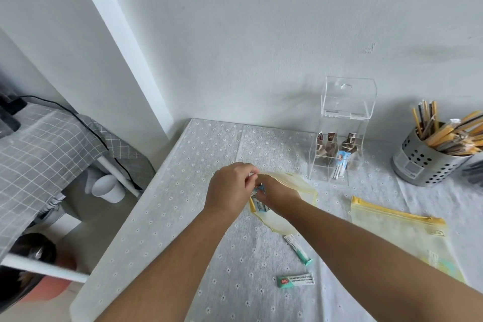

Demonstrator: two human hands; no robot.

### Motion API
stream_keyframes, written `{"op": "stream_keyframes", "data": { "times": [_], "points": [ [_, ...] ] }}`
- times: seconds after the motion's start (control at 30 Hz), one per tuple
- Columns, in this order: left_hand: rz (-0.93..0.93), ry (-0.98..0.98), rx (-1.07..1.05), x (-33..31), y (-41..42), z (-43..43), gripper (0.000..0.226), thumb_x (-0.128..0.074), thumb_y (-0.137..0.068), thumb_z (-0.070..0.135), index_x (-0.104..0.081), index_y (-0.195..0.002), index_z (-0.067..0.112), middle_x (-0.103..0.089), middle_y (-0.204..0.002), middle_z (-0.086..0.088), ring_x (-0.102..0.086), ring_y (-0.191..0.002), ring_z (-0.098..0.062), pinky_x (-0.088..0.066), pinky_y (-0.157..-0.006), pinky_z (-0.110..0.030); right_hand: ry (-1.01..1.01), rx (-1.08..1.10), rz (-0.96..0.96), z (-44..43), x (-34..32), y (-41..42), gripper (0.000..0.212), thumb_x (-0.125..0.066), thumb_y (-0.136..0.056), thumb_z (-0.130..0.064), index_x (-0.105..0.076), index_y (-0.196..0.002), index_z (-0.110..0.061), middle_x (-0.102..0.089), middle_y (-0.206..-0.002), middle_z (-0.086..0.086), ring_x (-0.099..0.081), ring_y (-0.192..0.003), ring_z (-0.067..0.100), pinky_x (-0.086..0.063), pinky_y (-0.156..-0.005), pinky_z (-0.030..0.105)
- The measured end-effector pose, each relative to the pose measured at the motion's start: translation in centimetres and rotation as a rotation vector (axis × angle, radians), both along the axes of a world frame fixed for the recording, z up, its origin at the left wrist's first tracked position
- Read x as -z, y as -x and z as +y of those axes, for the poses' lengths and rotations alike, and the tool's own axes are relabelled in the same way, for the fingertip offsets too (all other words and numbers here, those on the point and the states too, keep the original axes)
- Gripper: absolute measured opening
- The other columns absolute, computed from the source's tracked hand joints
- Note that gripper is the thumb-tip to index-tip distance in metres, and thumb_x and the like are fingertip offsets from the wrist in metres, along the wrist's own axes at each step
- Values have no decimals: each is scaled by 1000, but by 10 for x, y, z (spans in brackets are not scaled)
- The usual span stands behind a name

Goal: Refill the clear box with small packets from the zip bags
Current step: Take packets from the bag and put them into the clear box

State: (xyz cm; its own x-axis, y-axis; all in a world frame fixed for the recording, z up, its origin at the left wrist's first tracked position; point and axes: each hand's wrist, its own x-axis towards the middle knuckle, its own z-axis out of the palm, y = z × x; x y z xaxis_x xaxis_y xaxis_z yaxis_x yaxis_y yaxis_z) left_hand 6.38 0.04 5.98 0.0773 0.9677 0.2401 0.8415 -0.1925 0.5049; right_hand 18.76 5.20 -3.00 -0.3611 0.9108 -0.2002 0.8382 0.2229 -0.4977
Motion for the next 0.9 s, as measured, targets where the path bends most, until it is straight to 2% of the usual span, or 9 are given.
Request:
{"op": "stream_keyframes", "data": {
  "times": [0.13,0.27,0.47,0.63,0.77,0.9],
  "points": [
    [16,16,2,-4,-2,4,16,-60,-88,19,-71,-99,17,-73,-88,-3,-64,-75,-19,-53,-70,-31,-87,-68,-85,-4,-9,-2,24,-42,-95,-22,-56,-113,-16,-63,-100,6,-63,-88,26,-52,-73,39],
    [30,49,-13,-11,-7,8,16,-59,-88,19,-71,-98,16,-72,-85,-5,-64,-76,-22,-53,-70,-32,-213,-134,-92,-14,-27,-10,27,-42,-95,-23,-56,-116,-12,-58,-108,9,-59,-95,28,-44,-67,32],
    [63,118,-47,-21,-20,27,15,-58,-88,20,-70,-96,18,-73,-82,-7,-65,-75,-25,-50,-64,-29,-336,-189,58,-31,-77,-47,21,-50,-95,-17,-66,-105,-7,-65,-100,9,-61,-90,26,-39,-73,26],
    [91,146,-54,-27,-35,44,16,-56,-88,17,-70,-97,17,-73,-90,-7,-65,-84,-26,-50,-70,-30,-320,-10,187,-29,-124,-98,14,-58,-90,-10,-68,-99,-5,-67,-94,10,-55,-78,16,-39,-73,21],
    [106,147,-86,-25,-41,53,18,-54,-87,14,-70,-95,17,-73,-91,-8,-66,-84,-28,-52,-72,-31,-362,222,263,-11,-158,-143,13,-58,-90,-7,-70,-96,-6,-66,-85,6,-59,-76,16,-46,-72,25],
    [114,146,-92,-22,-43,54,17,-55,-86,15,-70,-93,19,-73,-89,-7,-66,-81,-27,-54,-71,-32,-396,325,73,23,-152,-182,15,-56,-92,-13,-69,-100,-10,-68,-91,6,-59,-80,21,-46,-68,29]
  ]
}}
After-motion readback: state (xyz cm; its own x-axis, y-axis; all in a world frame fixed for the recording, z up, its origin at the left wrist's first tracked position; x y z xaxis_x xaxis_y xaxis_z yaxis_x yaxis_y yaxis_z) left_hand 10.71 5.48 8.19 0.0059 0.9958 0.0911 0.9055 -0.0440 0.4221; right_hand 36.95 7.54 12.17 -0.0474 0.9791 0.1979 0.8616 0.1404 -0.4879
